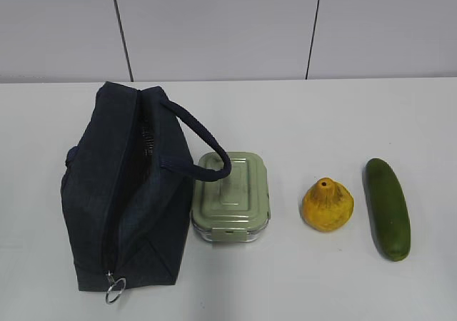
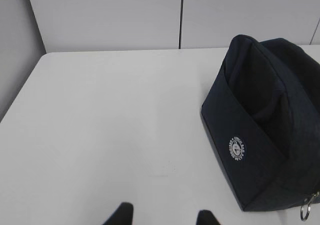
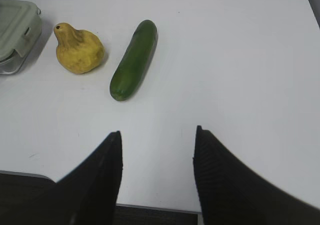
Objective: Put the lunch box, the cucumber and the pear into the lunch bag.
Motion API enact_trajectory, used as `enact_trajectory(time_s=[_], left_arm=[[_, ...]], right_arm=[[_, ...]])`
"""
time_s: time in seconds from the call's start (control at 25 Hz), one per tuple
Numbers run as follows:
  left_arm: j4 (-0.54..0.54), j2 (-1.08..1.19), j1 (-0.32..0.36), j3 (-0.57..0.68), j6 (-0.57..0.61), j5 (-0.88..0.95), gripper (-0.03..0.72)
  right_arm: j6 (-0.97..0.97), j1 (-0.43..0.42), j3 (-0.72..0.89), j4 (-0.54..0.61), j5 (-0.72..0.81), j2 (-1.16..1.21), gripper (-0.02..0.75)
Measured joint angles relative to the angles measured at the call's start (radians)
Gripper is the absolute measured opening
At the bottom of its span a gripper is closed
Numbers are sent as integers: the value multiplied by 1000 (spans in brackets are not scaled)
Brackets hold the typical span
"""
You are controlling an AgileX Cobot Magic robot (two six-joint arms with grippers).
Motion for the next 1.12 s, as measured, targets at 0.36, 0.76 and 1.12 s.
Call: enact_trajectory(time_s=[0.36,0.76,1.12], left_arm=[[0,0,0,0,0,0,241],[0,0,0,0,0,0,241],[0,0,0,0,0,0,241]], right_arm=[[0,0,0,0,0,0,371],[0,0,0,0,0,0,371],[0,0,0,0,0,0,371]])
